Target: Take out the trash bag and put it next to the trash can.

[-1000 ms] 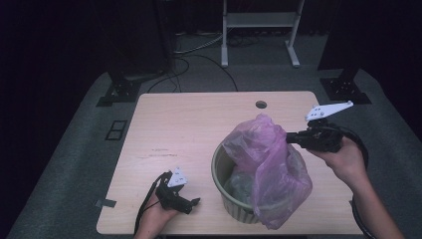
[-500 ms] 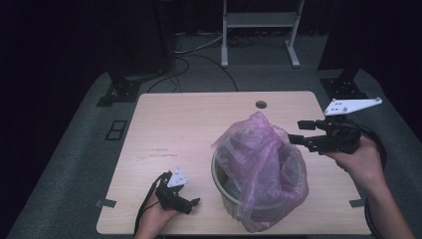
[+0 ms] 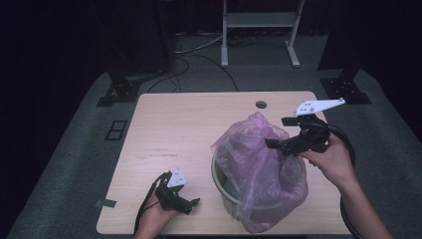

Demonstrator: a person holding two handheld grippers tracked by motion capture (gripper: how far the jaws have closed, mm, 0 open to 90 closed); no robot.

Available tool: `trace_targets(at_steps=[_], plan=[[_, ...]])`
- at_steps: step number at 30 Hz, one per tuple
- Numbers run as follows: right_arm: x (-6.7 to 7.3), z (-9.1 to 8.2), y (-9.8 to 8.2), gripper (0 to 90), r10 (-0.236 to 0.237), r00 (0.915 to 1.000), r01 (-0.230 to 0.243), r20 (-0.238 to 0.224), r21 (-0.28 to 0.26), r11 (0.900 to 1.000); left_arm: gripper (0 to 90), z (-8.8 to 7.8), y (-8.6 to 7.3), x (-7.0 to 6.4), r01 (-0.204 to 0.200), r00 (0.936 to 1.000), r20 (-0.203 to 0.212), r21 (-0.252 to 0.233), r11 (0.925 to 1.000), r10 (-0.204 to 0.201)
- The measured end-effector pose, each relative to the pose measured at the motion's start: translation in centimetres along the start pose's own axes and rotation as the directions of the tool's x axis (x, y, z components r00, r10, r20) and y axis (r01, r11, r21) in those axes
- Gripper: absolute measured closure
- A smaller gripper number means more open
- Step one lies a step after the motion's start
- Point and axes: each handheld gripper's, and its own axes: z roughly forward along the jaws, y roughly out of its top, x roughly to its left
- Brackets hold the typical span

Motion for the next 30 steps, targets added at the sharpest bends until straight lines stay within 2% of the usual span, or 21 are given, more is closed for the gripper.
trace_targets(at_steps=[6, 13, 17, 22, 26, 30], plan=[[-0.5, 1.5, -0.8, 4.2, 0.008, 1.0, -0.008, -0.001, 0.066, 0.998, 0.0, 0.0, 0.0, 0.0, 0.0, 1.0, 0.0, -0.001, 1.0, 0.0], [-1.4, 2.0, -2.1, 5.5, 0.034, 0.9994, -0.035, 0.009, 0.121, 0.992, 0.0, 0.0, 0.0, 0.0, 0.0, 1.0, -0.001, -0.002, 1.0, 0.0], [-1.5, 2.0, -2.4, 13.4, 0.037, 0.9993, -0.038, 0.01, 0.139, 0.99, 0.0, 0.0, 0.0, 0.0, 0.0, 1.0, -0.001, -0.002, 1.0, 0.0], [-1.7, 2.1, -2.7, 15.9, 0.053, 0.9986, -0.053, 0.005, 0.171, 0.984, 0.0, 0.0, 0.0, 0.0, 0.0, 1.0, -0.001, -0.002, 1.0, 0.0], [-1.6, 1.8, -2.6, 26.4, 0.062, 0.998, -0.06, -0.009, 0.18, 0.982, 0.0, 0.0, 0.0, 0.0, 0.001, 1.0, 0.0, -0.002, 1.0, -0.001], [-1.6, 1.5, -2.5, 43.0, 0.081, 0.996, -0.072, -0.037, 0.19, 0.979, 0.0, 0.0, 0.0, 0.0, 0.001, 1.0, 0.0, -0.002, 1.0, -0.001]])
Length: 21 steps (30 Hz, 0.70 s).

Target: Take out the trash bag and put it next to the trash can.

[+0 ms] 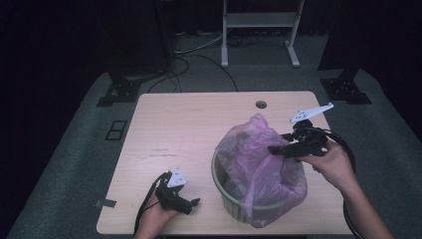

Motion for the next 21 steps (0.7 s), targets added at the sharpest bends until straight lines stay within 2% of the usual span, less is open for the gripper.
trace_targets(at_steps=[5, 11, 18, 21], plan=[[0.1, -0.3, 0.0, 56.9, -0.007, 0.9999, 0.007, 0.011, -0.007, 1.0, 0.0, 0.0, 0.0, 0.0, 0.0, 1.0, 0.0, 0.0, 1.0, 0.0], [0.3, -0.6, 0.0, 64.1, -0.014, 0.9994, 0.014, 0.03, -0.008, 1.0, 0.0, 0.0, 0.0, 0.0, 0.0, 1.0, 0.0, 0.0, 1.0, 0.0], [0.1, -1.7, 0.2, 68.8, -0.004, 0.9995, 0.006, 0.032, -0.043, 0.999, 0.0, 0.0, 0.0, 0.0, 0.0, 1.0, -0.001, 0.0, 1.0, 0.0], [0.1, -2.3, 0.3, 74.5, -0.012, 0.9987, 0.015, 0.05, -0.053, 0.998, 0.0, 0.0, 0.0, 0.0, 0.0, 1.0, -0.001, 0.0, 1.0, 0.0]])
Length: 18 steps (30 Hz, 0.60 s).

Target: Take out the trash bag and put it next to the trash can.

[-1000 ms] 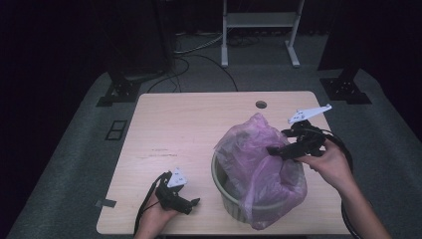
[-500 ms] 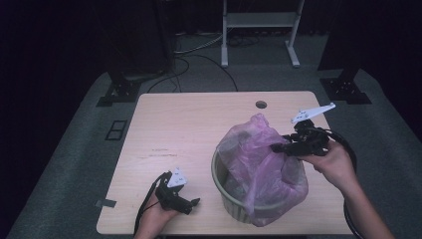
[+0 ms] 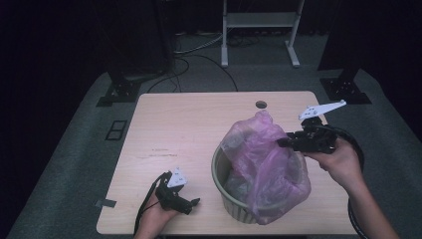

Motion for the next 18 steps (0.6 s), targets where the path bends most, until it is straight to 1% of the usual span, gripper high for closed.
trace_targets(at_steps=[5, 8, 11, 13, 16, 18], plan=[[0.1, -0.8, 0.2, 80.8, -0.004, 1.0, 0.005, 0.004, -0.036, 0.999, 0.0, 0.0, 0.0, 0.0, 0.0, 1.0, 0.001, 0.0, 1.0, 0.0], [0.1, -1.1, 0.3, 86.4, -0.01, 0.9999, 0.01, 0.003, -0.049, 0.999, 0.0, 0.0, 0.0, 0.0, 0.0, 1.0, 0.001, 0.0, 1.0, 0.0], [0.1, -1.3, 0.4, 87.6, -0.005, 1.0, 0.004, -0.006, -0.059, 0.998, 0.0, 0.0, 0.0, 0.0, 0.0, 1.0, 0.001, 0.002, 1.0, 0.0], [0.0, -1.6, 0.5, 87.8, 0.003, 0.9998, -0.005, -0.02, -0.081, 0.997, 0.0, 0.0, 0.0, 0.0, 0.0, 1.0, 0.001, 0.002, 1.0, 0.0], [0.0, -2.2, 0.9, 88.0, 0.006, 0.9998, -0.009, -0.021, -0.111, 0.994, 0.0, 0.0, 0.0, 0.0, 0.0, 1.0, 0.001, 0.002, 1.0, 0.0], [0.0, -2.6, 1.2, 88.0, 0.001, 0.9998, -0.004, -0.021, -0.131, 0.991, 0.0, 0.0, 0.0, 0.0, 0.0, 1.0, 0.001, 0.002, 1.0, 0.0]])
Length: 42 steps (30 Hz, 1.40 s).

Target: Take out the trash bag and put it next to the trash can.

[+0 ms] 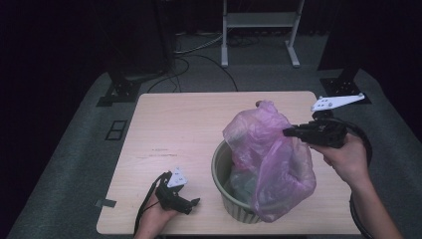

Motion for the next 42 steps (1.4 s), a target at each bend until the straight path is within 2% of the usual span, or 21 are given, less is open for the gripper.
trace_targets(at_steps=[7, 23, 33, 42], plan=[[0.1, -1.1, 1.1, 88.4, -0.007, 0.9999, 0.006, -0.012, -0.046, 0.999, 0.0, 0.0, 0.0, 0.0, -0.003, 1.0, 0.0, 0.002, 1.0, 0.003], [0.1, -4.0, 4.0, 88.6, -0.034, 0.999, 0.038, 0.029, -0.142, 0.989, 0.0, 0.0, 0.0, 0.0, -0.001, 1.0, -0.001, -0.001, 1.0, 0.001], [-0.3, -5.7, 6.2, 88.6, -0.041, 0.9978, 0.05, 0.052, -0.196, 0.979, 0.0, 0.0, 0.0, 0.0, -0.001, 1.0, 0.0, -0.001, 1.0, 0.001], [-0.5, -7.6, 9.1, 88.8, -0.058, 0.9943, 0.079, 0.09, -0.251, 0.965, 0.0, 0.0, 0.0, 0.0, -0.002, 1.0, 0.0, 0.0, 1.0, 0.002]])
